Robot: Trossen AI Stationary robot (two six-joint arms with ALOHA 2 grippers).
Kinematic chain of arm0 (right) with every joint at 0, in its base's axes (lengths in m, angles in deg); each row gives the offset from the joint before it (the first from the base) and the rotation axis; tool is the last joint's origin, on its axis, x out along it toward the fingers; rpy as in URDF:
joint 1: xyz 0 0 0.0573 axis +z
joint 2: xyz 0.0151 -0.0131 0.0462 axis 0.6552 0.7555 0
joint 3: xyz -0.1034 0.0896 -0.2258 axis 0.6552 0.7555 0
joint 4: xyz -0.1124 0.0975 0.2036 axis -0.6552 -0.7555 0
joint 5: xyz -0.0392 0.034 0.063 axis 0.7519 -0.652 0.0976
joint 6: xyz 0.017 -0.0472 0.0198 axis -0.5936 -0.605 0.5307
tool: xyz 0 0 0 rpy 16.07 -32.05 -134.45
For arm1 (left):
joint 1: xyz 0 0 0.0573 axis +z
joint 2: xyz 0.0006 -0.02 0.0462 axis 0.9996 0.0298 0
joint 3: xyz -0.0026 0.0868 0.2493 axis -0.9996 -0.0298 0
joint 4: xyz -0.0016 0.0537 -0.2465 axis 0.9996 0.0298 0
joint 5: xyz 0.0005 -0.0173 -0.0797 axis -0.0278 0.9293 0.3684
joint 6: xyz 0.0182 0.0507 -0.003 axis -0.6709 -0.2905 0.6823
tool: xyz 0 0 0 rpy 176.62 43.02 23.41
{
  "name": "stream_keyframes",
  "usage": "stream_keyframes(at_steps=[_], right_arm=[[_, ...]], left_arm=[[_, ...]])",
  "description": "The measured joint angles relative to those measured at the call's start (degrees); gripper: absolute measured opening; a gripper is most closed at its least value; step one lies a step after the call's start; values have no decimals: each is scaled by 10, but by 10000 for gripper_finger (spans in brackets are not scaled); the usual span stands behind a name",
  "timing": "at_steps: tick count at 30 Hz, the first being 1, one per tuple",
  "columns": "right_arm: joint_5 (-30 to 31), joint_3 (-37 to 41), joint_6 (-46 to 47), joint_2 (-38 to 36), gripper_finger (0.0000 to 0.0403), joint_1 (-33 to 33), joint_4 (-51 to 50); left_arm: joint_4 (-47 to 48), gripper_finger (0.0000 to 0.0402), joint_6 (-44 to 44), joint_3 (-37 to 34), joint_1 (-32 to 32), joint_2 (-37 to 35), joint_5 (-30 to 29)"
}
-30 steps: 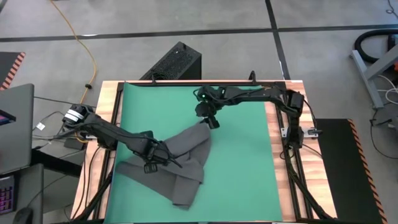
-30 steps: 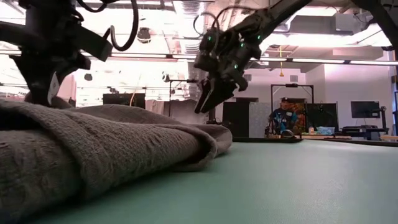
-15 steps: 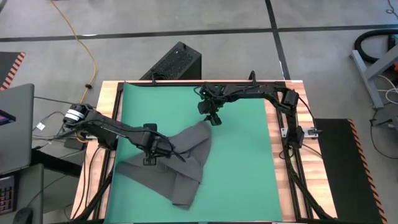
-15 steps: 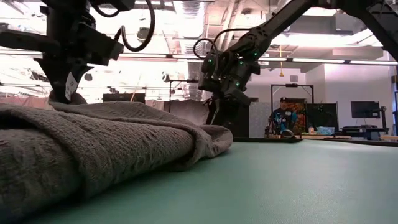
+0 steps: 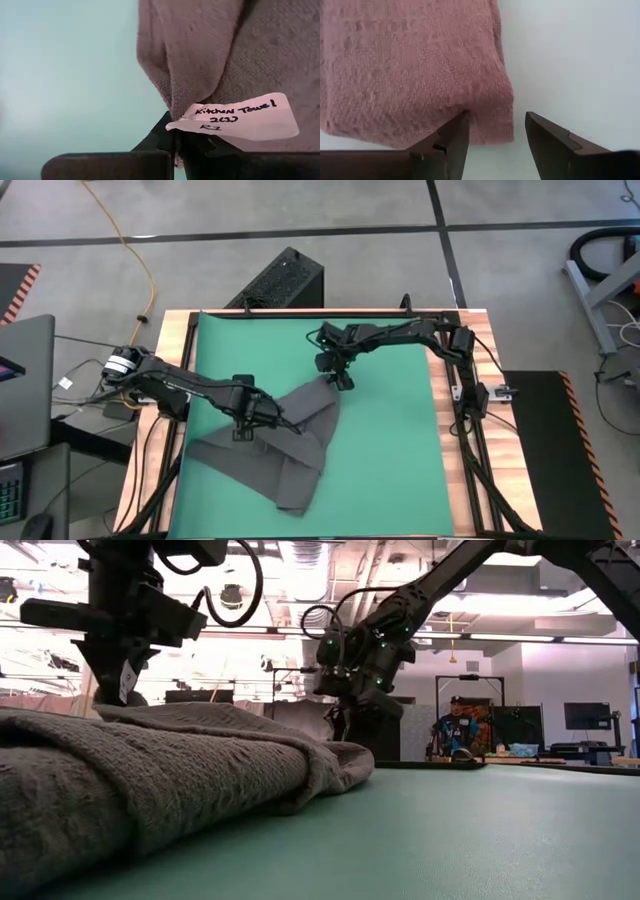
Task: Roll towel
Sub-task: Roll the gray towel
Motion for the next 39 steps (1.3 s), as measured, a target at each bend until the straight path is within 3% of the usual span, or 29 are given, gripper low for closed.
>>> stream_keyframes(at_steps=[8,13,19,27,35,39], right_arm=[[13,-2,34,34,115,3,-1],[32,-2,44,22,19,1,-13],[86,2,59,-30,13,3,-37],[180,1,86,-177,13,2,-42],[341,0,102,-309,13,-3,-41],[392,0,103,-358,13,0,-43]], left_arm=[[1,0,-4,1,3,0,0],[21,0,-5,20,3,0,-16],[89,0,1,96,3,0,-106],[183,0,-4,230,15,0,-223],[229,0,-46,382,44,0,-321],[230,0,-100,455,63,0,-354]])
